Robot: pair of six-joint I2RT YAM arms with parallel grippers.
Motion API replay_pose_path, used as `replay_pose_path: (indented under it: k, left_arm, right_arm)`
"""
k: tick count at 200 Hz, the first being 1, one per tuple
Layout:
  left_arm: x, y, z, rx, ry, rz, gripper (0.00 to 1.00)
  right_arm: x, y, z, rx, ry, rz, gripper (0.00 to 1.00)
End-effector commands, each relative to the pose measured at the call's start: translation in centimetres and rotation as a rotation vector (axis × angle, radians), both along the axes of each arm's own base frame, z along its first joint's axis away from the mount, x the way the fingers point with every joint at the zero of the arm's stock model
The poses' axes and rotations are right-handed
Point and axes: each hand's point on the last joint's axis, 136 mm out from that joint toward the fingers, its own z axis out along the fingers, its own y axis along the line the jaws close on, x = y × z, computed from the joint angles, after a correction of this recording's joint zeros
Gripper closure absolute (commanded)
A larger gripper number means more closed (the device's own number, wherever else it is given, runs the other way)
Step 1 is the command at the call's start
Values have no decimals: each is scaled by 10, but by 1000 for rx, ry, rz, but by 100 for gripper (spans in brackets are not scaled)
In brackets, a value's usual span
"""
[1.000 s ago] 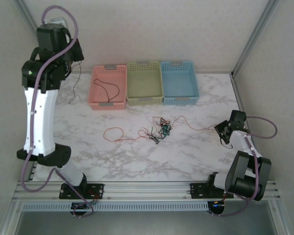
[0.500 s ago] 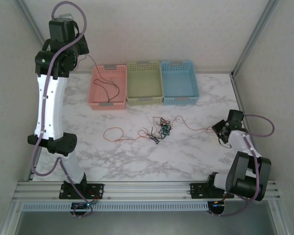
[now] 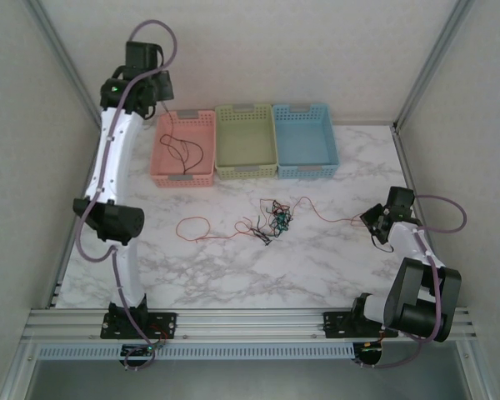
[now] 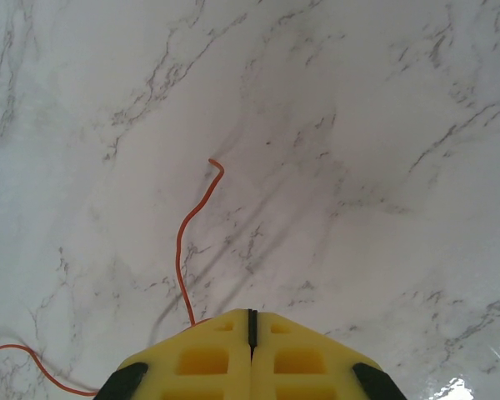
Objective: Untangle the cables
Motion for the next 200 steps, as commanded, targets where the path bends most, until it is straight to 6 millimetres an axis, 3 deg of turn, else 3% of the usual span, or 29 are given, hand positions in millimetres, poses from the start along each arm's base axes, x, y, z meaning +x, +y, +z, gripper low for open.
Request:
replay_pose_path:
  k: [1, 22, 44, 95, 145, 179, 200]
  left_arm:
    - [7, -20, -67, -85, 172, -74, 100]
    - [15, -30, -116, -128, 271, -92, 100]
    - [20, -27, -158, -162, 350, -71, 100]
    - [21, -9, -209, -191, 446, -6, 96]
    - [20, 21, -207, -157, 455, 90, 68]
    - [18, 9, -195, -219, 453, 34, 50]
    - [15, 7, -186, -228, 453, 22, 45]
  right_arm:
    - [-2, 7, -6, 17, 13, 31, 100]
    - [-2, 7, -5, 17, 12, 32, 100]
    - [-2, 8, -4, 22, 10, 37, 100]
    - [0, 12, -6, 37, 9, 47, 100]
    - [0, 13, -7, 41, 11, 52, 100]
    - [0, 14, -9, 43, 14, 52, 100]
    - [1, 15, -9, 45, 14, 56, 100]
